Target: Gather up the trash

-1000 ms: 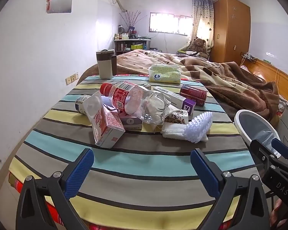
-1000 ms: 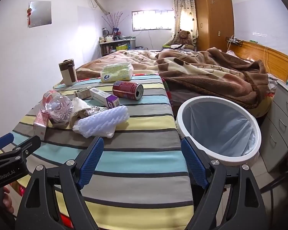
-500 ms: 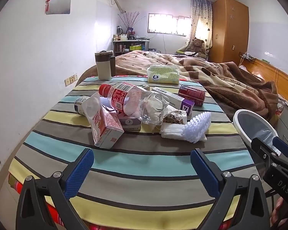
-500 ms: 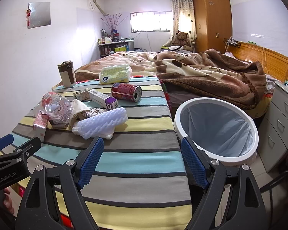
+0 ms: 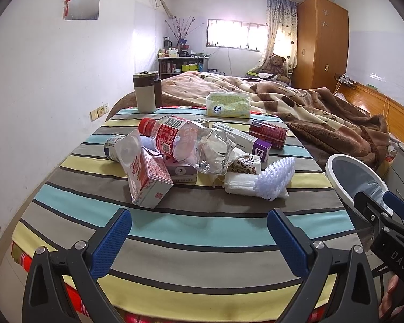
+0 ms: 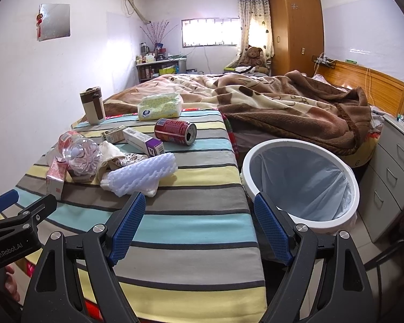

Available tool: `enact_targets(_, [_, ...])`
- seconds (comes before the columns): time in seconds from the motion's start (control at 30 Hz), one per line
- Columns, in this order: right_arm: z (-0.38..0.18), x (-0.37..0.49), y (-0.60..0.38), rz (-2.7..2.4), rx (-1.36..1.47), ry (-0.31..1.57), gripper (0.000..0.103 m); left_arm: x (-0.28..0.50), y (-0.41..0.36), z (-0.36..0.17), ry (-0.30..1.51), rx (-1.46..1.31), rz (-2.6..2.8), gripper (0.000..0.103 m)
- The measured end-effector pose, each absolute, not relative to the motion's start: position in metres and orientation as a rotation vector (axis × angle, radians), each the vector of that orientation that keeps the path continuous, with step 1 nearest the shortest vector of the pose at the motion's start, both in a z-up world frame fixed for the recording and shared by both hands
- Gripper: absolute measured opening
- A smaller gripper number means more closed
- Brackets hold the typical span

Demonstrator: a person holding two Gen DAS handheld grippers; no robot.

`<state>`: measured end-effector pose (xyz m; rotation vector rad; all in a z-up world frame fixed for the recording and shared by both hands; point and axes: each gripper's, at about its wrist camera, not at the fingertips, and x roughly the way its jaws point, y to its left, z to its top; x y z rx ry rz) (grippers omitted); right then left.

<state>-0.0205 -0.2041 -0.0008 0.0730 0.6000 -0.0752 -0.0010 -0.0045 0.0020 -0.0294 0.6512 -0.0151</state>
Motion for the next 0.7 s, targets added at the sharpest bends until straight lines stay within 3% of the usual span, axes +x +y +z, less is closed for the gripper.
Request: enact_targets(0.7, [0.0017,-0.0222,-0.2038,-0.077,0.066,0.593,0.084,-0.0062,-0.0045,0.0007,0.646,-0.031,-0.019,0.102])
